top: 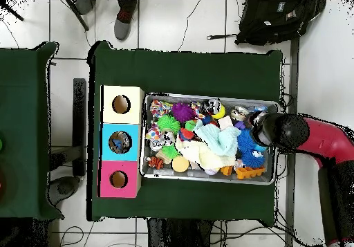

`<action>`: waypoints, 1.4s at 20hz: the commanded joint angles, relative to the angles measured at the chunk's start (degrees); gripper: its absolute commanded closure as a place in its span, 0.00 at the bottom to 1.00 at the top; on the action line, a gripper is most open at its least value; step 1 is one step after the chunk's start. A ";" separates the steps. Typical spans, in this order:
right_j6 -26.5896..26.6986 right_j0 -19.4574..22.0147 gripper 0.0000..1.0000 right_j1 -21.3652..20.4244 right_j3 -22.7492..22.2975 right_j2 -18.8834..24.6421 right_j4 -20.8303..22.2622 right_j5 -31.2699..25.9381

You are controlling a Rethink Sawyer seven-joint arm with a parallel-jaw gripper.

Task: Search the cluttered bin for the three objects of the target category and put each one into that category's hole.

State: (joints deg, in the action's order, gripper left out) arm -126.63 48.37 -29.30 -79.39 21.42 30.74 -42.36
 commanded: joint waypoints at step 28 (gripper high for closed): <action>61.19 -7.56 0.00 13.46 32.69 15.43 4.24 -34.66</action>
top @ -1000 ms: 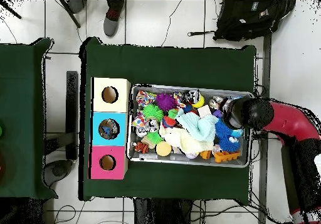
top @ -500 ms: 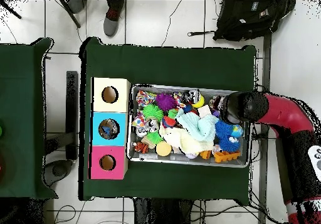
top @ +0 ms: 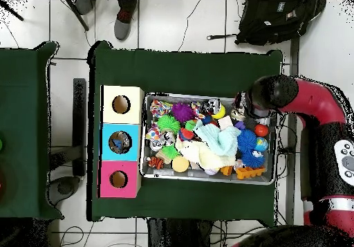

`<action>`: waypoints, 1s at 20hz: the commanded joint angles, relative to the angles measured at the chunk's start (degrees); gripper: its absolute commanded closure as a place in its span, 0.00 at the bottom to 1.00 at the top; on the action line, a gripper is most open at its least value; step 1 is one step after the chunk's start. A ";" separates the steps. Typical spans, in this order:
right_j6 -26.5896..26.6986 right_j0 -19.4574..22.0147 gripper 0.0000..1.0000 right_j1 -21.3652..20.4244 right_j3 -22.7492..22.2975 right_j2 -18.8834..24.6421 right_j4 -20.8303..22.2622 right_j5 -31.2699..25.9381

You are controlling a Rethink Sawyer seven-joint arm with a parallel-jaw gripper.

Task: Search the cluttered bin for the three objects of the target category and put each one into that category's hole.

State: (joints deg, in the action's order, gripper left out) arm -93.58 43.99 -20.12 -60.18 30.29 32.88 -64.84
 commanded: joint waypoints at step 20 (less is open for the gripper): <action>41.77 -5.15 0.00 -0.01 7.19 4.64 2.08 -18.84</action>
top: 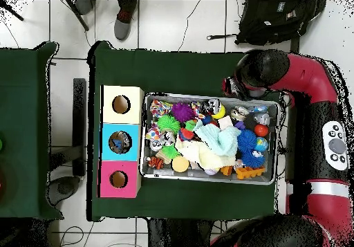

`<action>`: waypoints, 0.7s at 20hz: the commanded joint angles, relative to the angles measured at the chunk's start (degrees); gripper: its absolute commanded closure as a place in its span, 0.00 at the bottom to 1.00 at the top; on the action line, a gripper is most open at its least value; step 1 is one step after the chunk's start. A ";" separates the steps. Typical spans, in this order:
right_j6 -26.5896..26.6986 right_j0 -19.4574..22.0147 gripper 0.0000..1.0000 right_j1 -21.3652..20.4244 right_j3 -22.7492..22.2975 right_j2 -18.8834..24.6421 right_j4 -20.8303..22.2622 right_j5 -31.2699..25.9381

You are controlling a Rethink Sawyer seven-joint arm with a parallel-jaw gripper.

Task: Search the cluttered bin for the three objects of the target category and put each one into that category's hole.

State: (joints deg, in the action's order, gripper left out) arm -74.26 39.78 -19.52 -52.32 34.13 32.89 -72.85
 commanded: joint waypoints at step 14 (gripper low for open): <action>31.74 1.01 0.00 0.92 5.43 0.02 6.72 -11.82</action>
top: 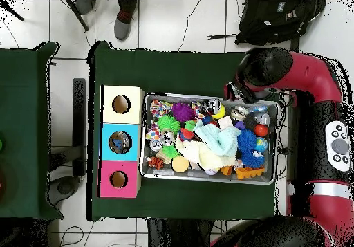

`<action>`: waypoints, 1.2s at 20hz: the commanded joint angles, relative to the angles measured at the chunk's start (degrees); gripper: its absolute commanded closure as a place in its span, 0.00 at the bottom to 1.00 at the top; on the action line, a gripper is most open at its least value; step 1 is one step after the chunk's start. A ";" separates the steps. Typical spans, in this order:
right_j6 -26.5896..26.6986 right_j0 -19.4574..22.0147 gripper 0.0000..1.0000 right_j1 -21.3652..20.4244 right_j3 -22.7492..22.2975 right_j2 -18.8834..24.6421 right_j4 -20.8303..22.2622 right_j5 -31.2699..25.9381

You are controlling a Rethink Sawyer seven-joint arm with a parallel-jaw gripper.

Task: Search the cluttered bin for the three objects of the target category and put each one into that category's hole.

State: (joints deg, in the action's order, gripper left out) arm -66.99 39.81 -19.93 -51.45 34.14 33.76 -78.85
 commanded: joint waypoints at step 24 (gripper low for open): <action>31.61 2.81 0.00 3.09 7.12 -0.81 5.65 -2.91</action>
State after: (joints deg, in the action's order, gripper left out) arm -49.86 41.60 -17.11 -39.88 34.15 38.90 -80.88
